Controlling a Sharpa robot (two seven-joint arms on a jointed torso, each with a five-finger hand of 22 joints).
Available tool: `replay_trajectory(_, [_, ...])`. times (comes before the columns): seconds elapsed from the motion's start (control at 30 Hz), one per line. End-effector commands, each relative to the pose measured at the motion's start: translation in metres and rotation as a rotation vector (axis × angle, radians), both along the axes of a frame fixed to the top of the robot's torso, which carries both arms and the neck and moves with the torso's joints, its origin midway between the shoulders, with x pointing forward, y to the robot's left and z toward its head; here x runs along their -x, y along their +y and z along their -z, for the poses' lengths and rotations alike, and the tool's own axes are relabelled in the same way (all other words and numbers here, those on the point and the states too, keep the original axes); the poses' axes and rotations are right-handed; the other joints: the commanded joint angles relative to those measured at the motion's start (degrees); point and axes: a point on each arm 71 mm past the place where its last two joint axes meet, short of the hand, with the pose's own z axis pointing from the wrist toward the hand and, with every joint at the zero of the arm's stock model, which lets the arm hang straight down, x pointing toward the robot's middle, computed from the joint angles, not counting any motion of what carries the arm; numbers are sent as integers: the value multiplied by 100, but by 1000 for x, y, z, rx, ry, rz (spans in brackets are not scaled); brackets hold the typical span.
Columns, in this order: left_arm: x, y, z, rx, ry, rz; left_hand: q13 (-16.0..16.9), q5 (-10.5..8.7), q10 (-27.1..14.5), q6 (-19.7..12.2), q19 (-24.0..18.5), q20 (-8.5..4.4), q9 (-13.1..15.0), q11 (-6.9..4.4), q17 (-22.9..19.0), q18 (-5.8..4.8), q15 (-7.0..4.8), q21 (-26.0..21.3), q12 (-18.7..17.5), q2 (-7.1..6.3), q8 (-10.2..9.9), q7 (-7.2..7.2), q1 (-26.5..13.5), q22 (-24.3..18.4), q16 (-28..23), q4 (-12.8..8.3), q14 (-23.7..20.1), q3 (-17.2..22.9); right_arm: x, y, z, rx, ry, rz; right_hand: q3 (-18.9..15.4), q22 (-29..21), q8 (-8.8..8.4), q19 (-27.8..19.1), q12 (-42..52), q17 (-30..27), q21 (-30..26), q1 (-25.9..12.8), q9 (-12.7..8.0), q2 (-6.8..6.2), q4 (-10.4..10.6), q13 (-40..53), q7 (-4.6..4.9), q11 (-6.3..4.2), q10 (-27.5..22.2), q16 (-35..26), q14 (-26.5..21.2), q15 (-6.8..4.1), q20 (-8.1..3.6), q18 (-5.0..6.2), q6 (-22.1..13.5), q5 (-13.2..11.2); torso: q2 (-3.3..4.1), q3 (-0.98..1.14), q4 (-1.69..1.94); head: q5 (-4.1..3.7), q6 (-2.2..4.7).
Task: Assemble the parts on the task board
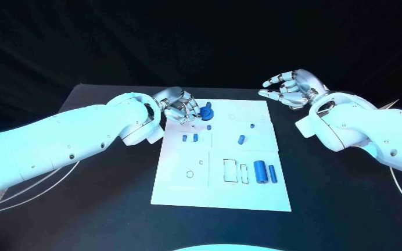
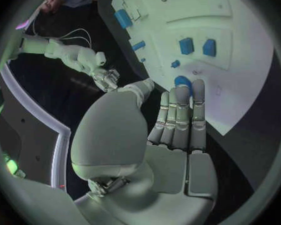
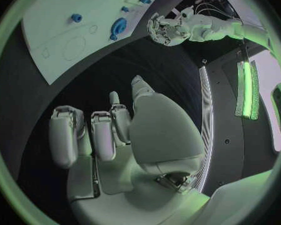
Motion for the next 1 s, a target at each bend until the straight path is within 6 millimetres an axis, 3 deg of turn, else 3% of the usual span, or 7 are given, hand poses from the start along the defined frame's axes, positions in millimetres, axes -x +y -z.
replay_trajectory(0.03, [3, -18, -9, -14, -216, 131, -364, -46, 66, 101, 50, 3, -243, -12, -185, 72, -12, -138, -257, -68, -263, -106, 199, -92, -3, -51, -72, 25, 0, 1, -2, -16, -28, -18, 83, 309, 68, -221, -568, 66, -530, 110, -9, -26, 21, -323, -34, -32, -373, -249, 235, -63, -51, 144, 32, 18, 3, 1, 1, -25, 23])
replay_trajectory(0.13, [3, -27, -6, -65, -263, 176, -650, -54, 184, 261, 144, -19, -415, -14, -309, 76, -27, -161, -435, -97, -463, -161, 366, -105, 82, -135, -21, 28, -1, 2, -2, -26, -36, -20, 162, -104, 110, -463, -1253, -279, -1124, 158, -31, -55, 30, -911, -46, -49, -785, -494, 143, -83, -70, 256, 47, 21, 2, 2, -3, -34, 20])
replay_trajectory(0.37, [-1, -45, 3, -187, -307, 255, -1023, -45, 391, 530, 330, -85, -622, -61, -436, 76, -84, 85, -594, -166, -728, -191, 488, 77, 454, -275, 241, 166, -2, 4, -3, -34, -45, -22, 268, -347, 139, -545, -2230, -448, -1478, 180, -67, -101, 35, -1800, -49, -55, -1334, -660, 103, -91, -80, 306, 35, 29, 6, 2, -8, -25, 34])
replay_trajectory(0.43, [-2, -48, 5, -210, -304, 270, -1108, -47, 499, 642, 419, -102, -652, -70, -162, 69, -96, 238, -601, -190, -763, -186, 458, 202, 829, -289, 570, 208, -2, 4, -3, -36, -51, -20, 337, -671, 153, -716, -2942, -817, -1946, 185, -83, -117, 41, -2428, -49, -52, -1731, -930, -17, -92, -84, 388, 30, 42, 10, 2, -10, -27, 44])
replay_trajectory(0.67, [-9, -57, 12, -303, -298, 297, -1259, -67, 615, 730, 1108, -132, -709, -103, 321, -96, -128, 1035, -661, -263, -877, -210, 336, 1091, 1448, -291, 1111, 205, -2, 5, -4, -40, -71, -13, 677, -1399, 203, -916, -4031, -1365, -2970, 118, -143, -268, 43, -3517, -22, -17, -1814, -1544, -161, -71, -70, 520, 29, 155, 6, 5, -10, -43, 43])
replay_trajectory(0.87, [-15, -63, 17, -353, -274, 302, -1333, -67, 667, 790, 1588, -156, -728, -135, 655, -216, -158, 1559, -691, -283, -933, -250, 290, 1695, 1795, -311, 1441, 180, -2, 6, -4, -43, -76, -15, 928, -1401, 232, -778, -4726, -1309, -2971, 10, -187, -385, 36, -4246, 22, 37, -1800, -1603, -107, -34, -45, 500, 18, 194, 11, 7, -9, -58, 55])
replay_trajectory(1.0, [-18, -66, 20, -379, -257, 303, -1352, -65, 659, 808, 1685, -166, -731, -149, 720, -241, -173, 1668, -703, -288, -946, -277, 275, 1821, 1868, -321, 1509, 165, -2, 7, -5, -43, -79, -15, 979, -1320, 232, -714, -4816, -1334, -2860, -6, -199, -411, 30, -4366, 27, 42, -1755, -1620, -93, -30, -44, 481, 7, 200, 12, 5, -12, -64, 42])
